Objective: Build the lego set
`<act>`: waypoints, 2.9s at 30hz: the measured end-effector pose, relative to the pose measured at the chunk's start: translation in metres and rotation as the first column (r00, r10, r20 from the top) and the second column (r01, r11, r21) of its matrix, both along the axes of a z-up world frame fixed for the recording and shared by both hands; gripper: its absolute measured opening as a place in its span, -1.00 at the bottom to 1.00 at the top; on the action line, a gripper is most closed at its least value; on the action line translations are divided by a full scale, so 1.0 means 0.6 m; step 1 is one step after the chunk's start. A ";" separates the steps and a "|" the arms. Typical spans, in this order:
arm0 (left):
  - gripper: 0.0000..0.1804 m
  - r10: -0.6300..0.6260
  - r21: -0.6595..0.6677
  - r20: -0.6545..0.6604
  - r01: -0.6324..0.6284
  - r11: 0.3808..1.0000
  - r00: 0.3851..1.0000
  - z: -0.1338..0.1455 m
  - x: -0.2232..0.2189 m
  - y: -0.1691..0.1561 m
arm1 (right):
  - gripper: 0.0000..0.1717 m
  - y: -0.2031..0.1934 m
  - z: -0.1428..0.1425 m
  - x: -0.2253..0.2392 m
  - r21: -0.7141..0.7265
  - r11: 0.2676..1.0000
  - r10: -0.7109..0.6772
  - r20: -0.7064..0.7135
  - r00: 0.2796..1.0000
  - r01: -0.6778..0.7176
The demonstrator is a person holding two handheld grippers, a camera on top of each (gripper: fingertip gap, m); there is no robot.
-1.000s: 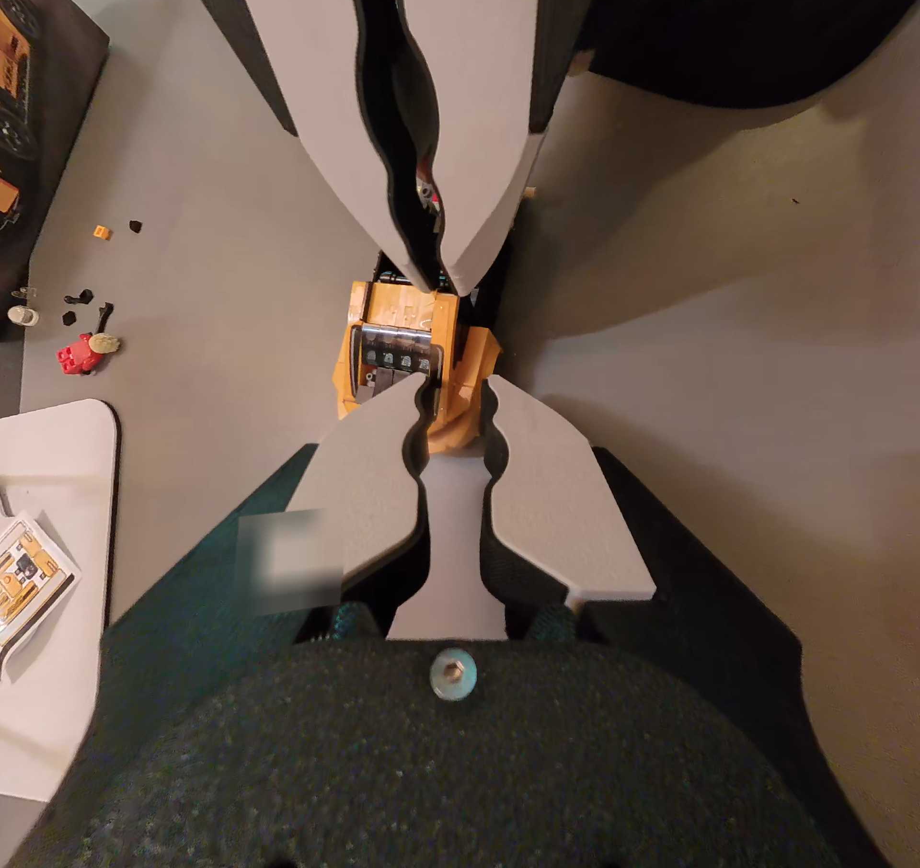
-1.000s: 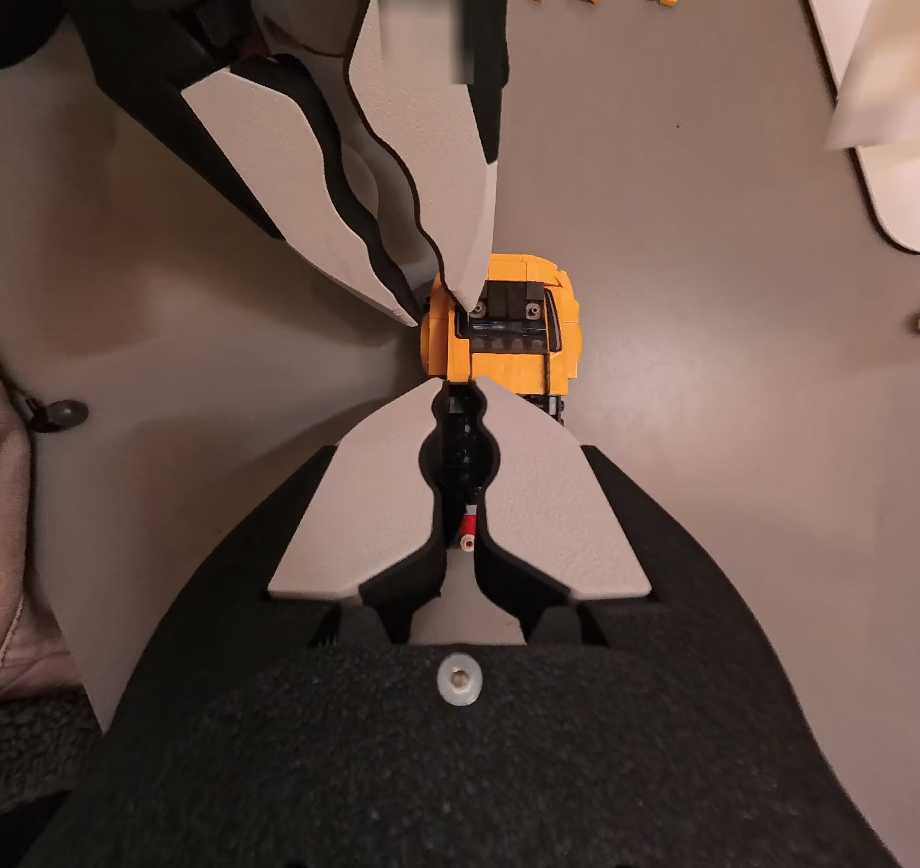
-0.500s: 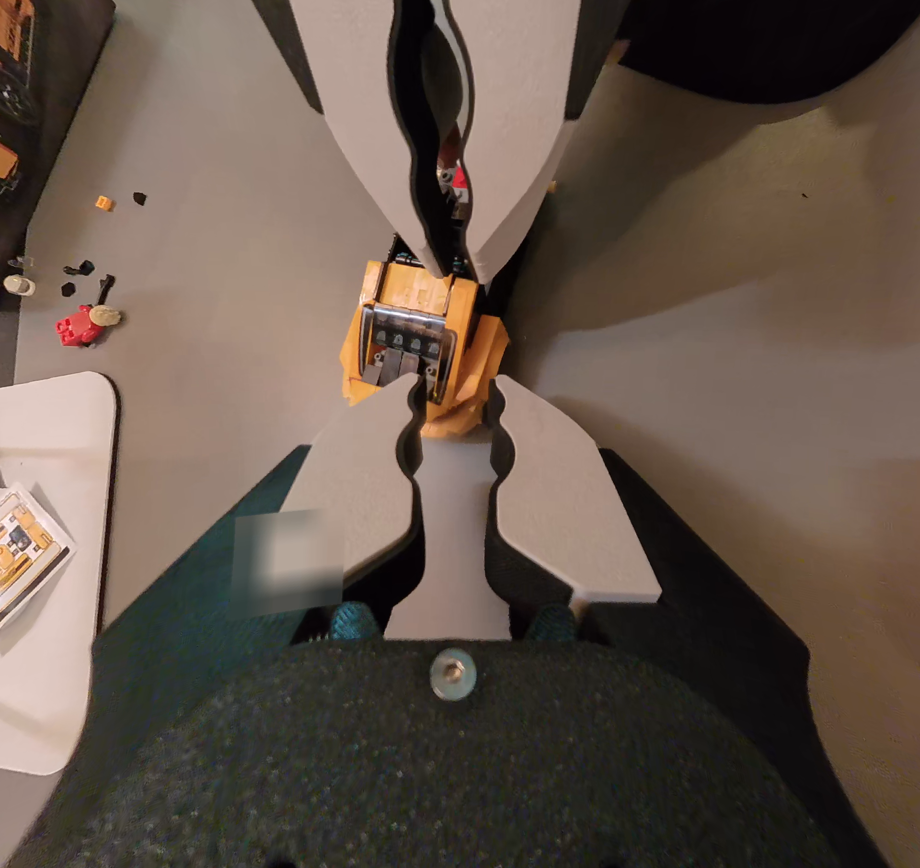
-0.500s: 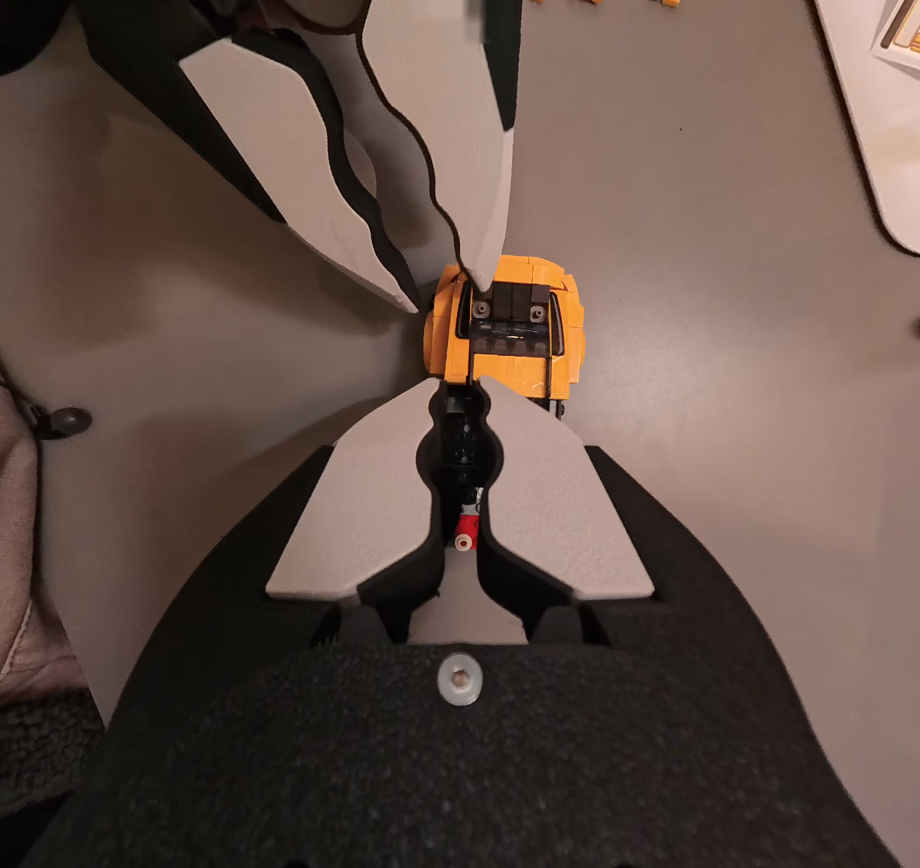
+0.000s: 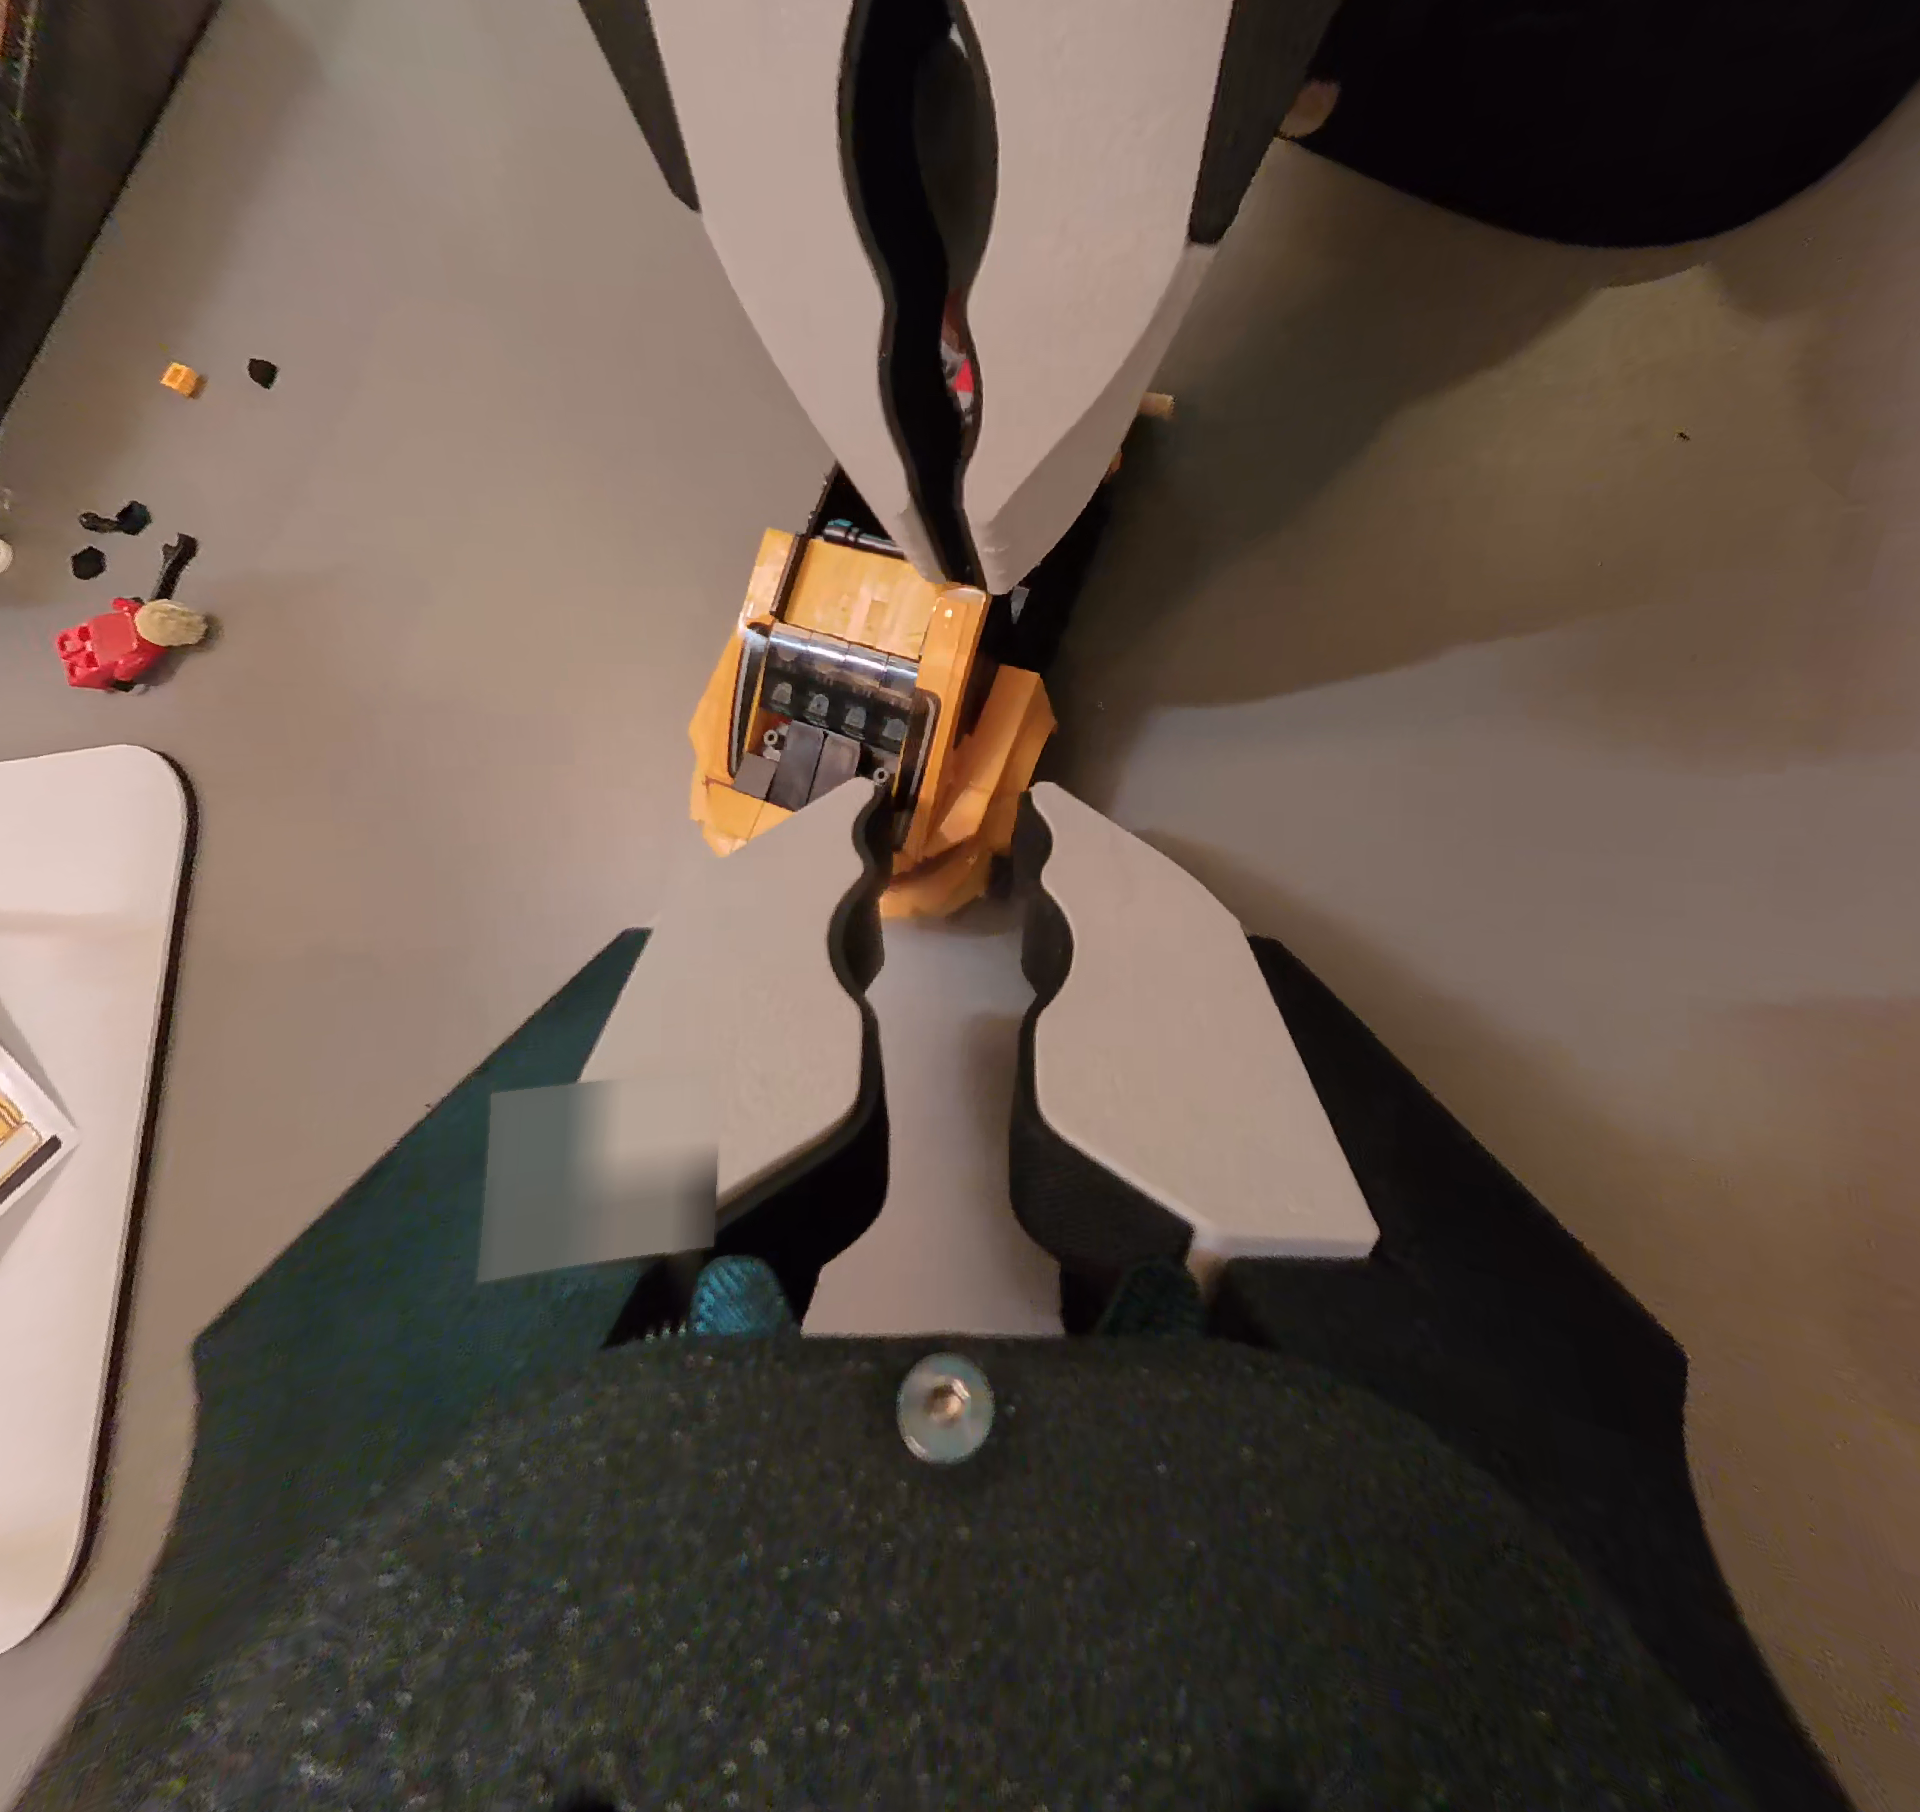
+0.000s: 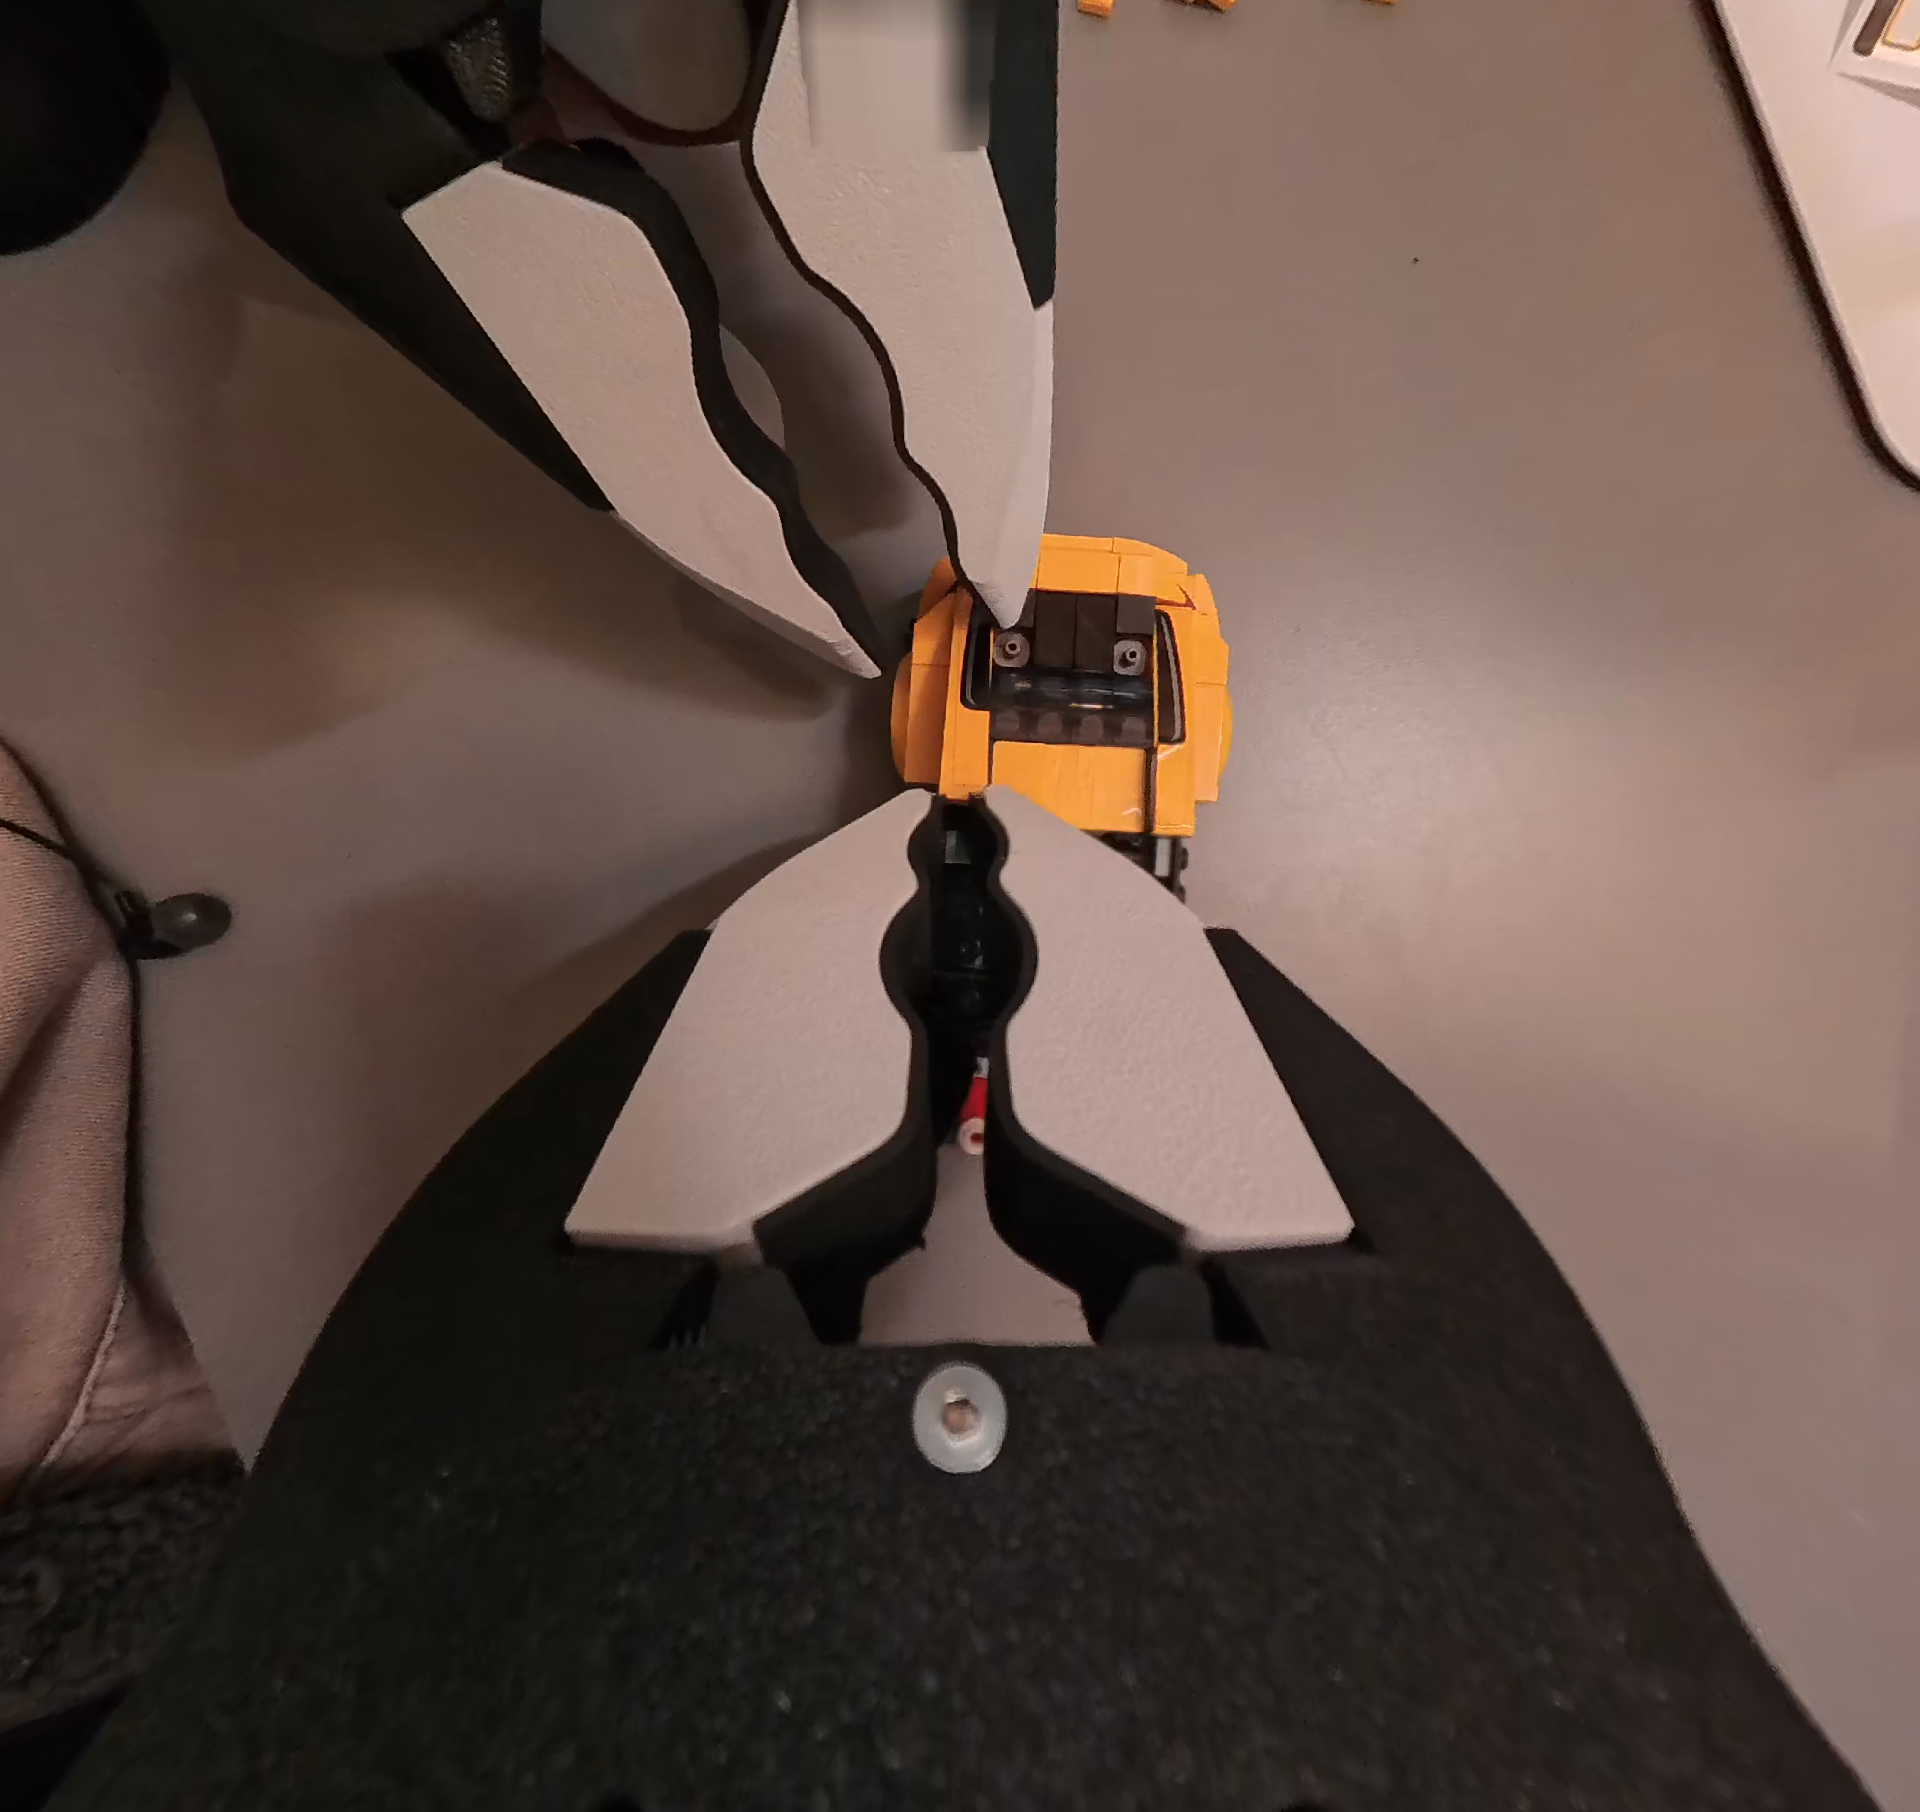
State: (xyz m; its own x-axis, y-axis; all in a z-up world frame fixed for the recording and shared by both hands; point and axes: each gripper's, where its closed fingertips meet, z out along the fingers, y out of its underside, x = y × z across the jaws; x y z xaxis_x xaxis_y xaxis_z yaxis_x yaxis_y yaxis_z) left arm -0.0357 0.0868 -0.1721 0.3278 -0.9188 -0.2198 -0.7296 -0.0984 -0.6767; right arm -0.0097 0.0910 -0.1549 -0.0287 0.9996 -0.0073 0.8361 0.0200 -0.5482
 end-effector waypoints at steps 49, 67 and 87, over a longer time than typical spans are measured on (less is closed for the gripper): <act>-0.88 0.000 -0.316 0.435 0.152 0.936 0.900 0.051 0.032 -0.036 | -0.91 -0.027 0.066 -0.023 -0.552 0.832 0.067 -0.008 0.998 -0.061; -0.91 0.113 -0.395 0.794 0.366 0.843 0.597 0.167 0.038 -0.051 | -0.81 -0.041 0.155 -0.031 -0.370 0.922 -0.099 -0.515 0.852 -0.116; -0.91 0.110 -0.337 0.782 0.268 0.902 0.614 0.175 0.043 -0.043 | -0.90 -0.040 0.160 -0.010 -0.352 0.927 -0.079 -0.526 0.847 -0.133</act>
